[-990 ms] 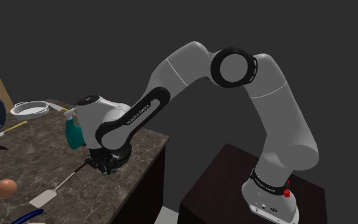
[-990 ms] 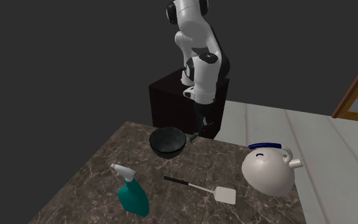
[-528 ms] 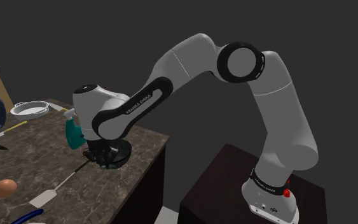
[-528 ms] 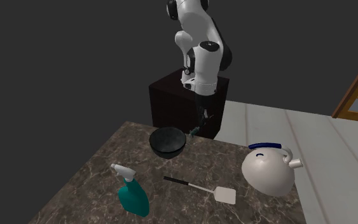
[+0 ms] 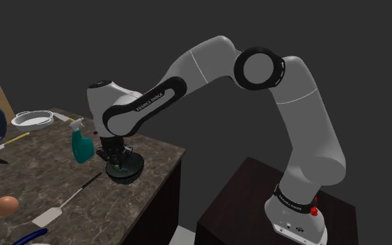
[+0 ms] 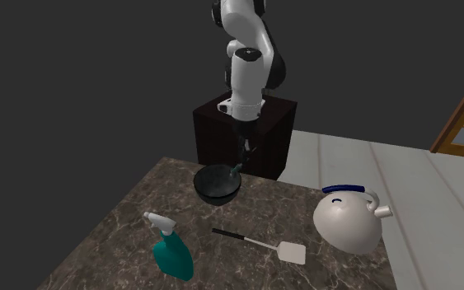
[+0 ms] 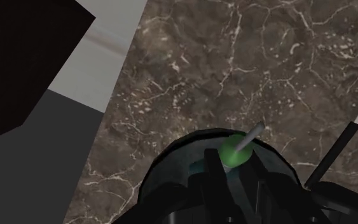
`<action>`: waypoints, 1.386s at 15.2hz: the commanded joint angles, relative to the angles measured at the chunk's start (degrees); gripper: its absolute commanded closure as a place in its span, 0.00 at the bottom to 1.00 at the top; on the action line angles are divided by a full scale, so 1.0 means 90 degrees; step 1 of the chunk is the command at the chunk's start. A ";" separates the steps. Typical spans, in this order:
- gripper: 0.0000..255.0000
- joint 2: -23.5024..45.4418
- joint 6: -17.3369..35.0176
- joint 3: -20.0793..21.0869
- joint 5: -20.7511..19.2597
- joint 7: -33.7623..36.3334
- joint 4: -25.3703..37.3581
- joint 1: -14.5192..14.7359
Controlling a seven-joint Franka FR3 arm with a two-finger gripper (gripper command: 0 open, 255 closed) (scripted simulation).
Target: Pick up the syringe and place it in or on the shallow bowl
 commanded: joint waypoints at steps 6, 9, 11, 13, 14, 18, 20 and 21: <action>1.00 0.0563 -0.0475 -0.0188 0.0017 -0.0860 0.1081 -0.0441; 1.00 0.0693 -0.0302 -0.0223 -0.0028 -0.0833 0.1034 -0.0425; 1.00 0.0785 -0.0191 -0.0247 -0.0058 -0.0816 0.1014 -0.0412; 1.00 0.0883 -0.0084 -0.0273 -0.0089 -0.0799 0.1003 -0.0397; 1.00 0.0932 -0.0031 -0.0286 -0.0104 -0.0791 0.0998 -0.0390; 1.00 0.1139 0.0175 -0.0340 -0.0165 -0.0758 0.0997 -0.0357; 1.00 0.1260 0.0284 -0.0371 -0.0198 -0.0741 0.1008 -0.0337; 1.00 0.1259 0.0284 -0.0371 -0.0198 -0.0741 0.1007 -0.0338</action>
